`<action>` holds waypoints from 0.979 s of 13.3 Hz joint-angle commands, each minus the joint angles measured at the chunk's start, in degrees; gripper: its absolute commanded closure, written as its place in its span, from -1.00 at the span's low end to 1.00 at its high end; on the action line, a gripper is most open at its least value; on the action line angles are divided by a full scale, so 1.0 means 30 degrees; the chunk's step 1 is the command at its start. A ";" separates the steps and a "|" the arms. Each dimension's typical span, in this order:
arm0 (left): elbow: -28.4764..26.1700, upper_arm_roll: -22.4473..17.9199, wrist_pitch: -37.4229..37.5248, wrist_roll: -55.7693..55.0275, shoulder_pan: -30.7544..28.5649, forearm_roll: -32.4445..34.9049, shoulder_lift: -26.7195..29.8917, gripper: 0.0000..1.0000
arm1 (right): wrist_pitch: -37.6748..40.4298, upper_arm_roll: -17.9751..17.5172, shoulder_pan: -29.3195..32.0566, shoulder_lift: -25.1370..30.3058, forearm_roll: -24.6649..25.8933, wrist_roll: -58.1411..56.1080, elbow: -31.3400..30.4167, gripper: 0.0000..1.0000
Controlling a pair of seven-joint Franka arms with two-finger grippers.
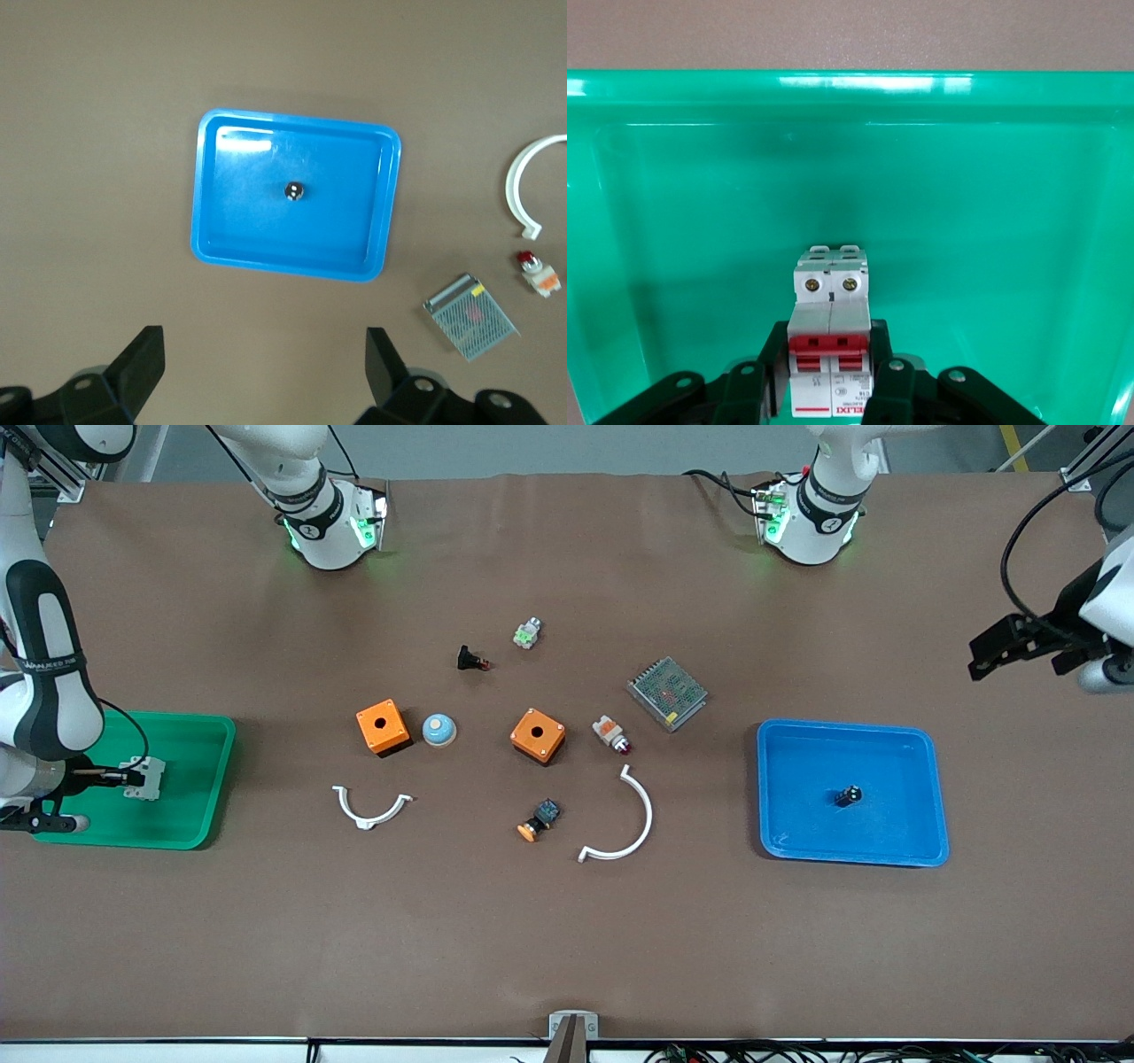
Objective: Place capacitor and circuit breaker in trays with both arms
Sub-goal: 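Open the right gripper over the green tray and lift it away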
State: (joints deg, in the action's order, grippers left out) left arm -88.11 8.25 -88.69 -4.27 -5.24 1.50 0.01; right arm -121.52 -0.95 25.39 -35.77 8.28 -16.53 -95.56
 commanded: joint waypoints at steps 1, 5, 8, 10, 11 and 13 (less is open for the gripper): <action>-0.0538 -0.0113 0.0762 0.0634 0.0017 -0.0500 0.1195 -1.00 | -0.0159 -0.0415 0.0474 -0.0292 0.0551 -0.0086 0.0155 0.38; -0.0923 -0.0114 0.0939 0.0516 0.0195 -0.0471 0.1697 -1.00 | 0.0397 -0.0444 0.0298 0.0058 0.0522 0.0062 0.0184 -0.95; -0.0717 0.0003 0.0910 0.0283 0.0194 -0.0471 0.1551 -1.00 | 0.1824 -0.0590 0.0035 0.1227 0.0435 0.0061 0.0329 -1.00; -0.0746 0.0091 0.0880 0.0253 0.0194 -0.0383 0.1521 -1.00 | 0.3204 -0.0679 -0.0461 0.2601 0.0288 0.0120 0.0360 -0.99; -0.0746 0.0091 0.0880 0.0282 0.0194 -0.0325 0.1521 -1.00 | 0.3907 -0.0679 -0.0783 0.3391 0.0172 0.0149 0.0302 -0.97; -0.0775 0.0091 0.0793 0.0428 0.0078 -0.0383 0.1580 -1.00 | 0.5254 -0.0708 -0.1107 0.5322 -0.1283 0.0149 0.0214 -0.96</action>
State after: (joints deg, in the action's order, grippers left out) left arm -90.05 8.23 -86.23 -3.39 -4.48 0.72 3.96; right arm -108.98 -2.90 22.85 -26.31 7.45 -16.33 -92.92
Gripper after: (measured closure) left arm 0.000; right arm 0.013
